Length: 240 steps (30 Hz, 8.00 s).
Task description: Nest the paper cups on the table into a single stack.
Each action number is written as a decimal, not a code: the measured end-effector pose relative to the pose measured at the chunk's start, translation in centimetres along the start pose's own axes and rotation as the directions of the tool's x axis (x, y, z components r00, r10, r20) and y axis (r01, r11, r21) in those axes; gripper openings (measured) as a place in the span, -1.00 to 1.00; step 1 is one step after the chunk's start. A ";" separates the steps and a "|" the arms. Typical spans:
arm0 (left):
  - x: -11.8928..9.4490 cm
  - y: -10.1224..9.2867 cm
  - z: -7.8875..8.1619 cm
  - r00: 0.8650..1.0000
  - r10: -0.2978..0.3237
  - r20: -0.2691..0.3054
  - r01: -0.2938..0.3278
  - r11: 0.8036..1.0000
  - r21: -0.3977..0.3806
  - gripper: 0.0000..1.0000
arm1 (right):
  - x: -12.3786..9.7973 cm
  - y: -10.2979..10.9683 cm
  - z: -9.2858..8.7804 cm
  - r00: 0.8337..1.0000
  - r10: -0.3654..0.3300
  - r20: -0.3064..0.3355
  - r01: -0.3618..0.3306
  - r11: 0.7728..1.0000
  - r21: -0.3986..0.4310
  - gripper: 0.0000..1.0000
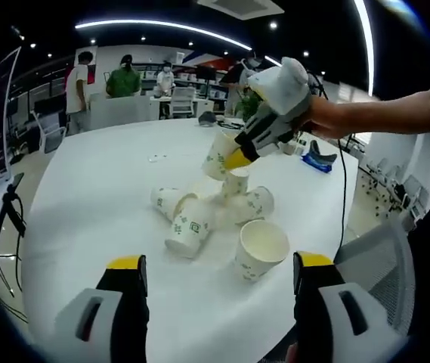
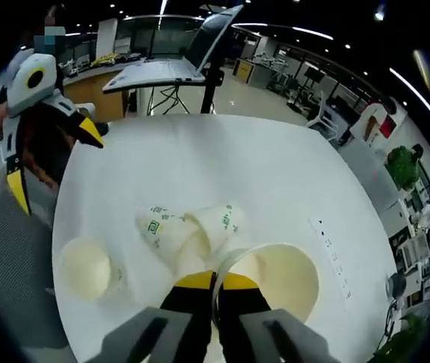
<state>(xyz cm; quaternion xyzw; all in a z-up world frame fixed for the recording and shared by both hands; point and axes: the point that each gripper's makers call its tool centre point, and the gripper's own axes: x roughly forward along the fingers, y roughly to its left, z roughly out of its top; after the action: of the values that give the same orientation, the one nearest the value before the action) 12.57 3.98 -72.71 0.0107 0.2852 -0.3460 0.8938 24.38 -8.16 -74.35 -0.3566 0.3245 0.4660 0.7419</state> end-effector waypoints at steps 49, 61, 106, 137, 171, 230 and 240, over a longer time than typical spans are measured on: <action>-0.9 -1.3 -1.2 1.000 -0.011 -0.013 0.011 1.000 0.025 0.54 | -4.6 16.1 0.9 0.969 0.232 -0.086 -0.247 0.899 -0.362 -1.00; -0.9 -1.1 -1.5 1.000 -0.013 -0.022 0.014 1.000 0.021 0.53 | -3.3 16.5 0.2 0.963 0.244 -0.116 -0.270 0.885 -0.379 -1.00; -0.7 -0.4 -1.9 0.999 -0.023 -0.030 0.023 1.000 0.007 0.52 | -1.3 16.8 -0.4 0.960 0.243 -0.139 -0.277 0.894 -0.353 -0.95; -1.0 -0.5 -1.9 0.999 -0.020 -0.027 0.020 1.000 0.008 0.50 | -3.4 15.3 0.2 0.966 0.258 -0.016 -0.259 0.962 -0.092 -0.69; -1.3 1.4 -3.1 0.999 -0.003 -0.044 0.002 1.000 -0.027 0.51 | -5.0 0.1 -1.7 0.977 -0.152 0.152 0.086 0.923 0.375 0.01; -1.5 2.5 -2.3 0.999 0.019 -0.036 -0.021 0.998 -0.054 0.48 | -1.2 -7.4 -7.2 0.961 -0.273 0.038 0.184 0.739 0.648 -0.24; -1.2 1.9 -0.5 1.000 -0.004 -0.006 0.003 0.999 -0.037 0.47 | -3.9 -6.3 -5.7 0.950 -0.295 0.105 0.158 0.741 0.652 -0.24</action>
<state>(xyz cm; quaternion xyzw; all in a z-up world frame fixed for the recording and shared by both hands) 12.80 6.22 -72.85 -0.0053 0.2944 -0.3422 0.8923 27.94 -16.65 -72.79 -0.0722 0.3401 0.2679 0.8985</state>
